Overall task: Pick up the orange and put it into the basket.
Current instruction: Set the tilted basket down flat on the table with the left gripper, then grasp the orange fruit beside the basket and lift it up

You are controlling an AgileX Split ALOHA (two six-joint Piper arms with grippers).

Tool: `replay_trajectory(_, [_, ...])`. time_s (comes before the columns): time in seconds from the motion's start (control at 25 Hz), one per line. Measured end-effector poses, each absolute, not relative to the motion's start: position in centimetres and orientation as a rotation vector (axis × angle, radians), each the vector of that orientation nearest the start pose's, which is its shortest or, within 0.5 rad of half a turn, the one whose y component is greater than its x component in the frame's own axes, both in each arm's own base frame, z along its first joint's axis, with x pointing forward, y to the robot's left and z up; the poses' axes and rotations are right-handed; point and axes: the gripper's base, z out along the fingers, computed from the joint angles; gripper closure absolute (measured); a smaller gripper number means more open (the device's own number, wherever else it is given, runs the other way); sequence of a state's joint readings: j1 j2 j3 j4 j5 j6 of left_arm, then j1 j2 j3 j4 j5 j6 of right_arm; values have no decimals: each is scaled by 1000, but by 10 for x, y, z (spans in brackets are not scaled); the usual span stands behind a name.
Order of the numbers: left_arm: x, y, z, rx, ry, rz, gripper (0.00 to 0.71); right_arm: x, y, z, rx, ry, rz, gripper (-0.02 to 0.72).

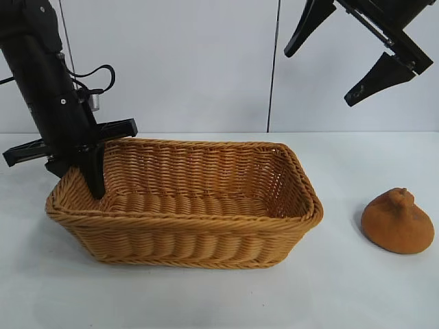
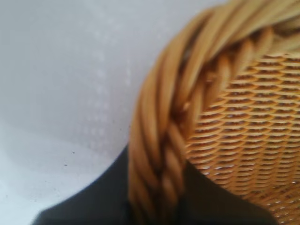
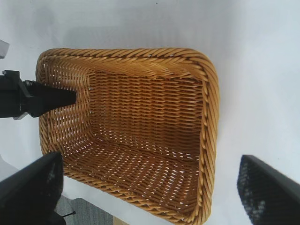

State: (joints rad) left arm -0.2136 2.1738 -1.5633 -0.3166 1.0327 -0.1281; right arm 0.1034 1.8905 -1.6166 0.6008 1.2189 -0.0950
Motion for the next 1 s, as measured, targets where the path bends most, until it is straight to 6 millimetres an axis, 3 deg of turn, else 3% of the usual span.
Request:
replay_trajectory(0.16, [409, -114, 141, -128, 3143, -442, 180, 386, 89, 279, -48, 2861, 855, 10])
replay_trajectory(0.24, [410, -115, 148, -121, 3138, -448, 116, 386, 89, 279, -48, 2861, 855, 10])
replay_trajectory(0.4, [416, -114, 189, -30, 3059, -430, 86, 386, 89, 279, -48, 2861, 855, 10])
replay_trajectory(0.6, [416, -94, 251, 152, 2931, -127, 80, 386, 89, 279, -48, 2861, 855, 10])
replay_trajectory(0.72, [418, -75, 259, 140, 2909, -15, 80, 386, 89, 279, -48, 2861, 855, 10])
replay_trajectory(1.0, [421, -22, 260, 21, 2928, 44, 80, 386, 89, 279, -48, 2861, 855, 10])
